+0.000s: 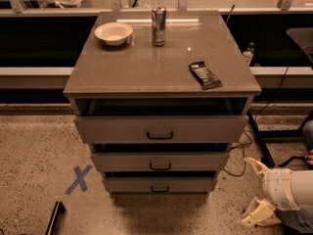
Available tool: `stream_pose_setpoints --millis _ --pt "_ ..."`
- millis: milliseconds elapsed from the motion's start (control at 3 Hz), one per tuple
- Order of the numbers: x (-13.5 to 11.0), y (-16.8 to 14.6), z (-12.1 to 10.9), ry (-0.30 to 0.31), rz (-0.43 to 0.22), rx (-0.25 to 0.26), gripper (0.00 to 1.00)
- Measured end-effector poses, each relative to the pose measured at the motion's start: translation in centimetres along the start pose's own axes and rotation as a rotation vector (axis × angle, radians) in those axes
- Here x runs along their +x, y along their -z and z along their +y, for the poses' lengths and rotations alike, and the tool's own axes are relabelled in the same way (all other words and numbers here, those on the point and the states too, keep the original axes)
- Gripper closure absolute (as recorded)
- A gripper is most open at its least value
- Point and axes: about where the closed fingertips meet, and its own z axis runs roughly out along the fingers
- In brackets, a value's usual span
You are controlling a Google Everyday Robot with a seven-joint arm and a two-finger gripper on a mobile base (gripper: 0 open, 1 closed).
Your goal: Open middle drawer
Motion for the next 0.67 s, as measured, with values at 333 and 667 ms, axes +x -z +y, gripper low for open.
stream_pose_setpoints --millis 333,667 --pt "0.1 -1.5 0.0 0.021 0.036 -0.012 0.0" --pt "0.3 -5.0 0.6 0.109 0.109 -0.033 0.0"
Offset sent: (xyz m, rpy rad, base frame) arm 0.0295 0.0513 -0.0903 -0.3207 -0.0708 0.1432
